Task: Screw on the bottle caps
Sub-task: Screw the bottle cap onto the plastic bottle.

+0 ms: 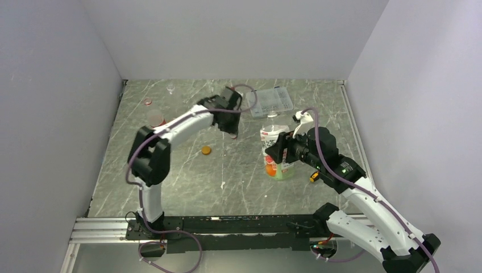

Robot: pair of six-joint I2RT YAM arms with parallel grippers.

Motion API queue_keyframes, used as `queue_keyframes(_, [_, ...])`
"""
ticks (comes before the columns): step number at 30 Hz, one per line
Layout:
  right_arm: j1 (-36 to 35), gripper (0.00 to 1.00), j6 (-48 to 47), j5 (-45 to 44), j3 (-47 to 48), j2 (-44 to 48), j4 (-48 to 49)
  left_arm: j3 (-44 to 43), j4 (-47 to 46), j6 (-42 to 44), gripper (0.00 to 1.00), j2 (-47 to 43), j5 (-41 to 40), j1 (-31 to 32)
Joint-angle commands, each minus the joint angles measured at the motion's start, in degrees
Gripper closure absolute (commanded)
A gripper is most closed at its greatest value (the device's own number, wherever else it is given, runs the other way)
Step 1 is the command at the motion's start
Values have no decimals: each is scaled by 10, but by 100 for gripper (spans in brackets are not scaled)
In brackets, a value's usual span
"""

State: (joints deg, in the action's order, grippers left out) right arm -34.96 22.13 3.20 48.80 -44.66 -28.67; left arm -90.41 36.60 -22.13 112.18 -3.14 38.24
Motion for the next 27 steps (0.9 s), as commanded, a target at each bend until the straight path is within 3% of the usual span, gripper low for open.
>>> queue_keyframes(1, [0,50,-36,112,-19,-4,69,-79,96,39,98,-122,226,-63])
queue_keyframes(8, [-16,52,-61,198,-33,-18,131,-123,141,29,97,-195,468,-132])
queue_keyframes(13, [-61,52,-101,172,-11,-50,118,-107,91,-23,96,-238,554,-138])
queue_keyframes(27, [-145,52,-124,60,19,-75,109,-90,109,-20,97,-262,591,-137])
